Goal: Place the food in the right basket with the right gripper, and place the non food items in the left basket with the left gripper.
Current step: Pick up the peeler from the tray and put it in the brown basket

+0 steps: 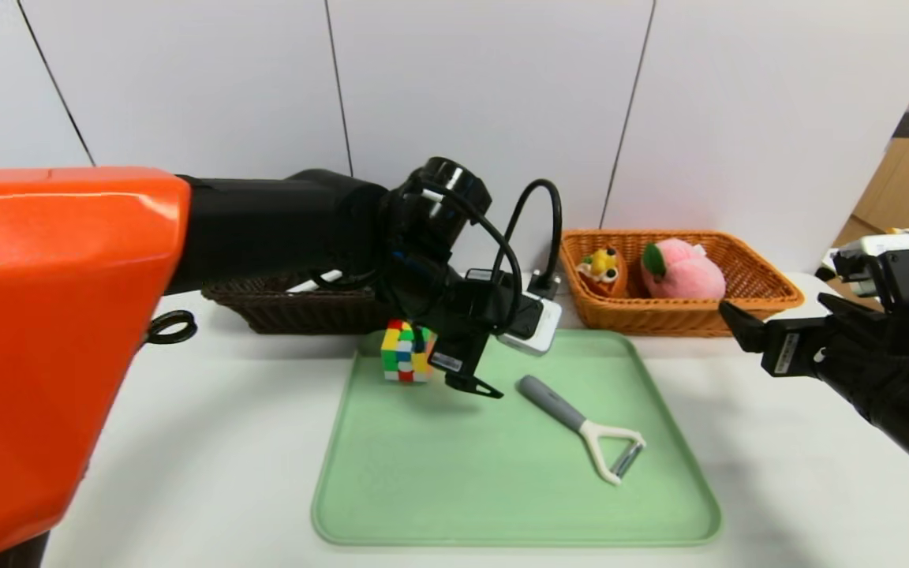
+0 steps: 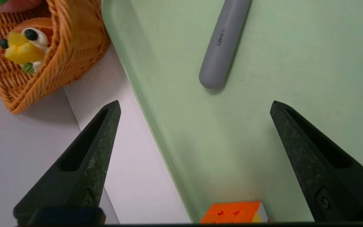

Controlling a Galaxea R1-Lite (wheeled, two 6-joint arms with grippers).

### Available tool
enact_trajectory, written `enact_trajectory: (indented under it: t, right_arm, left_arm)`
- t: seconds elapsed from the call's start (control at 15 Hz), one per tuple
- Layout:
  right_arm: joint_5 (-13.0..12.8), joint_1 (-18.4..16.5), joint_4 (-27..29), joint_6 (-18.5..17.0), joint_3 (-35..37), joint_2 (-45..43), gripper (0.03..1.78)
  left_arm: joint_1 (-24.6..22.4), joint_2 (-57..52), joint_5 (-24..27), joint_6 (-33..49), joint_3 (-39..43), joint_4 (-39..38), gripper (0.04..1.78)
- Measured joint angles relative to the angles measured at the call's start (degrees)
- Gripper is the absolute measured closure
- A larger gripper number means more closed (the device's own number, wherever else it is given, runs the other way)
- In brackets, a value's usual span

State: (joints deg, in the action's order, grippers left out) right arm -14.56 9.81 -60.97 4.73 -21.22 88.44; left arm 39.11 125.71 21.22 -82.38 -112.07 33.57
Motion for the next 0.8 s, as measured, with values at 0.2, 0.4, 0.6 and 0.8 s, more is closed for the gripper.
enact_trajectory:
  t: [0.2, 0.4, 0.6, 0.8]
  right_arm:
    - [0.0, 0.1, -0.9, -1.9, 0.6, 0.7, 0.12]
    - [0.0, 0.3, -1.0, -2.1, 1.3, 1.1, 0.12]
    - [0.0, 0.3, -2.7, -2.1, 1.4, 1.9, 0.12]
    - [0.0, 0.5, -4.5, -2.1, 2.0, 3.1, 0.12]
  left_arm:
    - [1.8, 3.7, -0.3, -0.7, -1.1, 0.1, 0.14]
    - [2.5, 5.5, -0.2, -0.6, -1.2, 0.4, 0.13]
    - [2.9, 6.4, 0.2, -0.5, -1.3, 0.4, 0.13]
    - [3.0, 6.5, 0.4, -0.3, -1.3, 2.2, 0.13]
